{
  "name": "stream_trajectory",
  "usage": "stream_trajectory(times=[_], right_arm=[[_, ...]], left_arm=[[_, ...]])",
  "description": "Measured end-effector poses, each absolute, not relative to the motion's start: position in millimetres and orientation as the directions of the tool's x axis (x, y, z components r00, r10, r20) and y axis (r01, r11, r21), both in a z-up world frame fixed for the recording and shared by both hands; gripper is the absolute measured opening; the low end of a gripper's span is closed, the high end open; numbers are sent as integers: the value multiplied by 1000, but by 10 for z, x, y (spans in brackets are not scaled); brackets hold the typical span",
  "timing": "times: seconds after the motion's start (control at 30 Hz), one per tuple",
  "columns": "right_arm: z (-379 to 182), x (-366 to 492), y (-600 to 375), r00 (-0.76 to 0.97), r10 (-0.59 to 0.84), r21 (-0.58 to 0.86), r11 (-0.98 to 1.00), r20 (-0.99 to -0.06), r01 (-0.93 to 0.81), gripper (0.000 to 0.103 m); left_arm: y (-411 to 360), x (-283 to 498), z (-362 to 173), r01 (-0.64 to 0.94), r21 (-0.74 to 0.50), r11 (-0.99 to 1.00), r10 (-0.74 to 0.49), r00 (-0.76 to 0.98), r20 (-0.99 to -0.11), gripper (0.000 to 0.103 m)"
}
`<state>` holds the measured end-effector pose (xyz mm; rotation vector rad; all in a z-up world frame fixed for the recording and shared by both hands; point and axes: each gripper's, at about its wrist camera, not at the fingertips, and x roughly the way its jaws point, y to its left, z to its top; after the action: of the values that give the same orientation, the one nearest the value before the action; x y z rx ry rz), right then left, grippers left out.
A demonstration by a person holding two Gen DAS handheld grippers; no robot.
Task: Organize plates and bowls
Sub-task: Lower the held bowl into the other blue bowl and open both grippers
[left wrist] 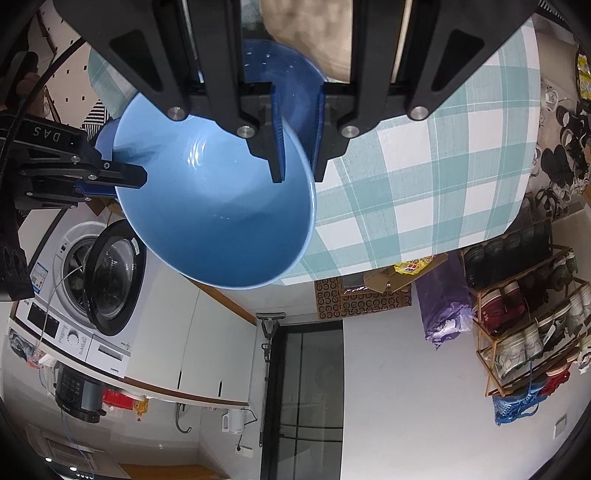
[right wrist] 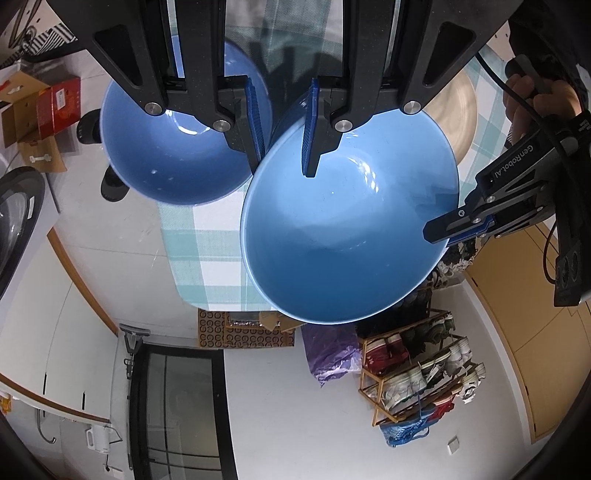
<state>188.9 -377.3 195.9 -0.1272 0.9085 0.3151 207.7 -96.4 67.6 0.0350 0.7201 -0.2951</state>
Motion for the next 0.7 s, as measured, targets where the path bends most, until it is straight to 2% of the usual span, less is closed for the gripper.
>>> stream_trajectory(times=[0.7], right_arm=[[1574, 1883, -3653, 506, 203, 18, 938, -838, -346, 20]], left_arm=[[-885, 2058, 317, 257, -55, 965, -219, 672, -708, 11]])
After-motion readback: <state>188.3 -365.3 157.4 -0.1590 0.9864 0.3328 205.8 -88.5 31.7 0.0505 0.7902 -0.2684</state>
